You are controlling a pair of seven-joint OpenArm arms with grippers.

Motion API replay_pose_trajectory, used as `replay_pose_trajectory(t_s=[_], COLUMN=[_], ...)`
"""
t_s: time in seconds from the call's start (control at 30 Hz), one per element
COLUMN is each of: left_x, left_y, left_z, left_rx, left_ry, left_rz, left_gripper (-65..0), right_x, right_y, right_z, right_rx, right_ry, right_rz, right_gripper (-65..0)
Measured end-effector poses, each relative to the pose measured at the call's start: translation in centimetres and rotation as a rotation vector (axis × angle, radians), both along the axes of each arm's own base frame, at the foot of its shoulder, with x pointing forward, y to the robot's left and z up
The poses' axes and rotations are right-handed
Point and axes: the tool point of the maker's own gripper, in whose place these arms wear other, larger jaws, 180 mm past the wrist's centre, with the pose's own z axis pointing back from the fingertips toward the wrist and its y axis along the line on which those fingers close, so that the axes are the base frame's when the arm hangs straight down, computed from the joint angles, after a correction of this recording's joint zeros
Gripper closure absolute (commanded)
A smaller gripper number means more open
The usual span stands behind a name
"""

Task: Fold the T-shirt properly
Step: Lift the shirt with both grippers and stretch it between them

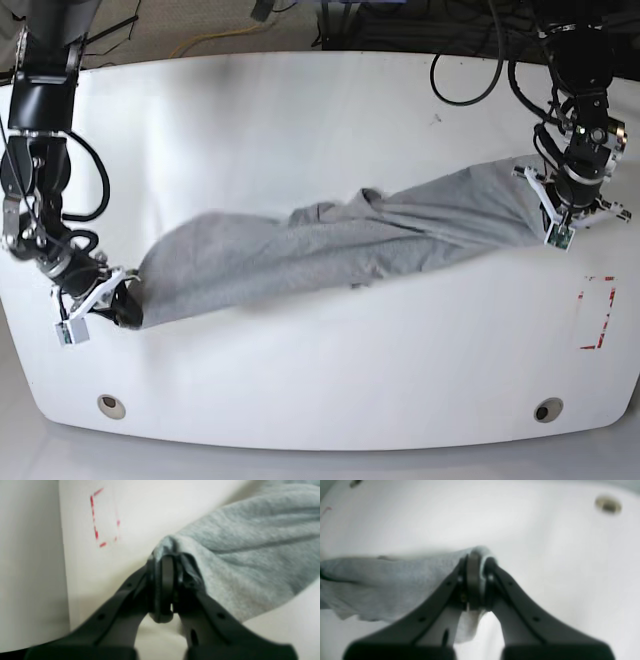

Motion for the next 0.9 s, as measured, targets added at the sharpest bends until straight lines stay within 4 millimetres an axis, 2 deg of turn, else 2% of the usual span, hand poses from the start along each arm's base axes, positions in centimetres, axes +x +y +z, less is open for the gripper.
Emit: replay_pose_trajectory(t_s=[0.13, 0.23, 0.4, 0.5, 0.63, 0.77, 0.9], left_x=[-2.1, -3.5, -5.0, -5.5, -6.3, -6.3, -6.6], left_y=[0.9, 1.7, 2.9, 3.2, 3.0, 3.0, 2.9], left_z=[-1.2, -2.0, -2.4, -2.5, -3.1, -3.1, -3.2], left_rx=[0.003, 0.016, 0.029, 0.048, 0.047, 0.048, 0.049], left_ry=[0.026, 0.055, 0.097, 0.118, 0.146, 0.147, 0.152], left_rz=[-0.004, 0.007, -0.007, -0.019, -0.027, -0.031, -0.034], left_gripper=[0.0, 0.0, 0.0, 0.0, -0.1, -0.1, 0.0], right_x=[-3.2, -5.4, -9.2, -11.0, -13.0, -14.9, -15.4], right_y=[-1.5, -2.0, -1.8, -0.8, -0.2, -0.3, 0.1], right_z=[-4.0, -6.0, -7.4, -7.7, -8.1, -9.7, -10.2], right_rx=[0.004, 0.020, 0.054, 0.066, 0.099, 0.110, 0.123], right_ry=[0.098, 0.148, 0.179, 0.183, 0.200, 0.249, 0.262], right_rz=[-0.046, -0.065, -0.086, -0.074, -0.091, -0.121, -0.123], right_gripper=[0.0, 0.0, 0.0, 0.0, 0.0, 0.0, 0.0])
